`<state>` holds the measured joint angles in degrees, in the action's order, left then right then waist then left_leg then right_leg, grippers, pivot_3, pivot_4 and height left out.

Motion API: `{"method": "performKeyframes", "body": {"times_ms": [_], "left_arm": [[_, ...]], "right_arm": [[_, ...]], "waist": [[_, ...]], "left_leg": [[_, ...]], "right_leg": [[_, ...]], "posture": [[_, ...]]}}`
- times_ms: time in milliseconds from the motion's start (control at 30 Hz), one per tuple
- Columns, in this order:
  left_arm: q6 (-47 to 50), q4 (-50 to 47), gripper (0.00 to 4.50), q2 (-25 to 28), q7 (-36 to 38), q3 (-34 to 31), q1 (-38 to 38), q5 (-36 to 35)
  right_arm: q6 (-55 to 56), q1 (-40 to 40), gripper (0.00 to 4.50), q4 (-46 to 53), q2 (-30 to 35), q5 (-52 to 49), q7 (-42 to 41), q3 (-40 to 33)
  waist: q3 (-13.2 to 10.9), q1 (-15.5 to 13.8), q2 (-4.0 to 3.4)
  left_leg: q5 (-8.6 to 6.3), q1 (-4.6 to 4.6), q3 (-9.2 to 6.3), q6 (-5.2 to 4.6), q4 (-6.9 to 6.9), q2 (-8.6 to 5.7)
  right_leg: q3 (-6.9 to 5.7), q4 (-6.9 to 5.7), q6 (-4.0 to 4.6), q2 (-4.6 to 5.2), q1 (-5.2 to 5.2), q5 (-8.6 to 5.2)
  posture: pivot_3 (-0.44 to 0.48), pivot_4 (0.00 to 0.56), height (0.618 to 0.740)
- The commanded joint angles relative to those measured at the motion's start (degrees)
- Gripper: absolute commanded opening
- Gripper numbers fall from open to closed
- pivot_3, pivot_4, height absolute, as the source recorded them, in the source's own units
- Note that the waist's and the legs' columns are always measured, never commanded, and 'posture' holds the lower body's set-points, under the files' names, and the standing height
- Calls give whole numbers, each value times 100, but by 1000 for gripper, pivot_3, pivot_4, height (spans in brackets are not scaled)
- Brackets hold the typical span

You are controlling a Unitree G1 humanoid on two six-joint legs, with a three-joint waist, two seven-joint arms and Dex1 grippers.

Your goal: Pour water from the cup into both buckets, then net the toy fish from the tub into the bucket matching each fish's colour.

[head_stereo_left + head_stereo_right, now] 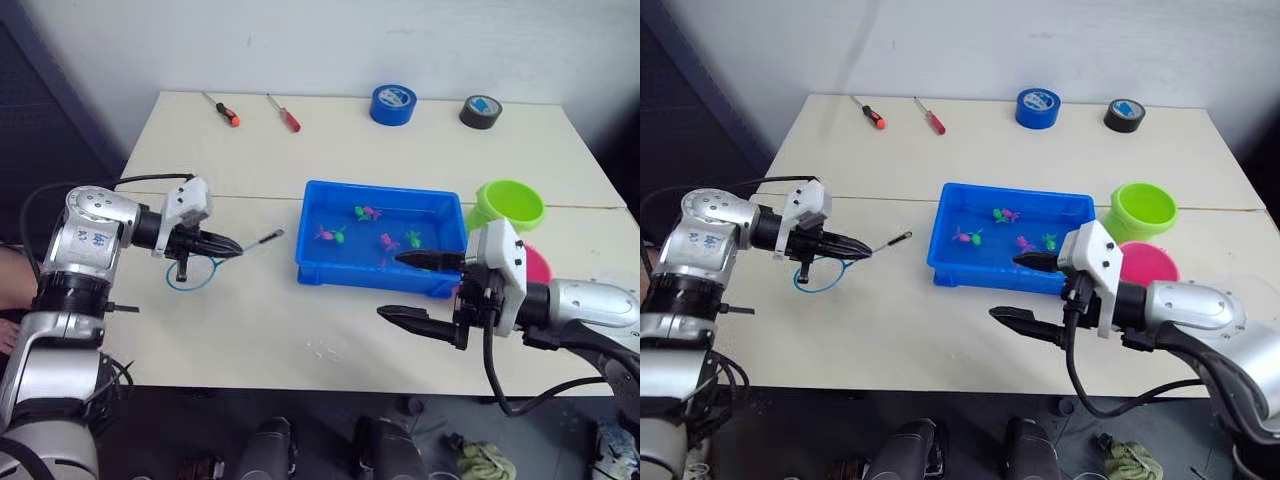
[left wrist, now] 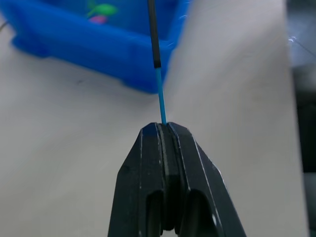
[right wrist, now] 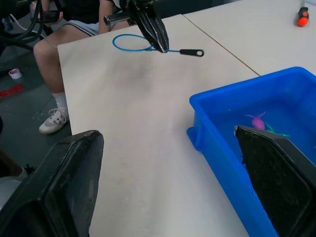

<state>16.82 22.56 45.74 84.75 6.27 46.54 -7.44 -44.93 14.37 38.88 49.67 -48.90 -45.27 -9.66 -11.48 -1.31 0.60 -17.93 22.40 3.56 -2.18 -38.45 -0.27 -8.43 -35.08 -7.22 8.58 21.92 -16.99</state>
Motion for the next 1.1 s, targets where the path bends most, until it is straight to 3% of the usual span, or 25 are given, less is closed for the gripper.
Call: {"method": "performKeyframes", "body": {"times_ms": [33, 300, 400, 500, 867, 900, 967, 1067, 1100], "left_arm": [[602, -2103, 52, -240, -42, 373, -248, -372], [364, -2588, 52, -849, -505, 991, -194, -144], [275, -2607, 0, -919, -543, 1061, -159, -143], [257, -2656, 0, -925, -556, 1054, -165, -194], [360, -2721, 0, -1004, -650, 984, -128, -368], [362, -2720, 0, -1006, -659, 986, -121, -373], [346, -2704, 0, -1014, -679, 987, -109, -378], [838, -2772, 0, -1150, -736, 799, -16, -764], [912, -2750, 0, -1161, -760, 762, 14, -803]], "right_arm": [[166, 471, 4500, -261, 156, 119, -366, 198], [349, 1291, 4500, -848, -152, 949, -655, 1430], [459, 1389, 3647, -979, -244, 1206, -756, 1727], [510, 1455, 2329, -1044, -386, 1396, -742, 1878], [536, 1529, 2329, -1138, -663, 1686, -858, 2040], [538, 1536, 1902, -1140, -696, 1687, -850, 2018], [546, 1544, 1474, -1152, -737, 1716, -856, 2001], [826, 1493, 42, -1142, -606, 2044, -992, 2102], [806, 1476, 42, -1102, -615, 1998, -997, 2032]], "waist": [[-2, -13, -3], [-6, 17, -10], [-6, -1, -11], [-6, -3, -11], [-7, -11, -12], [-7, -10, -12], [-7, -7, -12], [-7, -14, -13], [-7, -13, -13]], "left_leg": [[0, -1, 1, 0, -2, 0], [-6, -3, 1, -10, -46, 4], [-6, -2, 1, -10, -49, 3], [-6, 1, 1, -12, -52, 3], [-8, 2, 0, -14, -57, 2], [-8, 1, 0, -14, -57, 1], [-8, 1, 0, -14, -57, 1], [-8, 2, 0, -14, -58, 1], [-8, 2, 0, -15, -58, 0]], "right_leg": [[3, -1, 0, 0, -2, 0], [18, -4, 2, -5, -22, 0], [16, -6, 2, -5, -20, 0], [16, -4, 2, -4, -20, 0], [16, -3, 2, -3, -23, 0], [16, -3, 2, -3, -23, 0], [16, -3, 2, -4, -23, 0], [16, -4, 2, -3, -23, 0], [16, -3, 2, -3, -23, 0]], "posture": [[0, 150, 740], [0, 150, 740], [0, 150, 740], [0, 150, 740], [0, 150, 740], [0, 150, 740], [0, 150, 740], [0, 150, 740], [0, 150, 740]]}}
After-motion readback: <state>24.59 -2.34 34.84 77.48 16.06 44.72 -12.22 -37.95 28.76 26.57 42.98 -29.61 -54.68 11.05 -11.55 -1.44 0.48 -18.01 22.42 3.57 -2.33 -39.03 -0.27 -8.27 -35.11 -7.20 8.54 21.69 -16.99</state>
